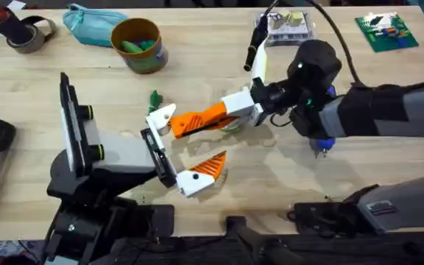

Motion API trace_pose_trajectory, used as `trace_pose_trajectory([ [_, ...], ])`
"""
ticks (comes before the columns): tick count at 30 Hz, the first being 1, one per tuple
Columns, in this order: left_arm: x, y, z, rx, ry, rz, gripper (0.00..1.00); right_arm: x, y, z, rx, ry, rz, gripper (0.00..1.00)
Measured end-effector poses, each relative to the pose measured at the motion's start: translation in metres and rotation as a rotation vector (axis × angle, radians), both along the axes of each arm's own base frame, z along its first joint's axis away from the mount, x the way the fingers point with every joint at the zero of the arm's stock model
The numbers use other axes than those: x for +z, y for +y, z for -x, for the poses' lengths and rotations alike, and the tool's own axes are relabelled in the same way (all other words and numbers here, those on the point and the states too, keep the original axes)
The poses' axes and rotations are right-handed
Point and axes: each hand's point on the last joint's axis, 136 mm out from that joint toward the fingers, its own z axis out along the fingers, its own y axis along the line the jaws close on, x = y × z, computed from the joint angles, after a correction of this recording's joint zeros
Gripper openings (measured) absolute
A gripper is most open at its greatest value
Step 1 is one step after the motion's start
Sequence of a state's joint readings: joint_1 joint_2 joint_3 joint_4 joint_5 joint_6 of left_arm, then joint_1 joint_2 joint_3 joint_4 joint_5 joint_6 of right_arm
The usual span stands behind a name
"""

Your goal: Pick up the gripper from the table and insert it into the empty holder that is missing its gripper. Then pick up a screw, insert it into the mounting hole, and use the screwdriver to tighten it. Finally, clean up the table by picking up the vegetable and placing it into the bucket.

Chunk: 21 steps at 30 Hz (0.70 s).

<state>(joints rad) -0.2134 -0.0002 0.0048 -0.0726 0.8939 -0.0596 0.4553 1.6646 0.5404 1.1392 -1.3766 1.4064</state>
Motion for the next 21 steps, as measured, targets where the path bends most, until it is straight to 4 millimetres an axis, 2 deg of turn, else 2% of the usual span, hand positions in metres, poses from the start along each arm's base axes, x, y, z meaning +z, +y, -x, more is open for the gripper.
trace_pose_trajectory([
  [13,0.0,0.0,0.0,0.0,0.001,0.0,0.988,-0.003,0.008,0.004,0.001,0.022,0.013,0.02],
  [21,0.0,0.0,0.0,0.001,0.01,0.004,0.988,-0.009,0.013,-0.001,-0.002,0.034,0.02,0.02],
])
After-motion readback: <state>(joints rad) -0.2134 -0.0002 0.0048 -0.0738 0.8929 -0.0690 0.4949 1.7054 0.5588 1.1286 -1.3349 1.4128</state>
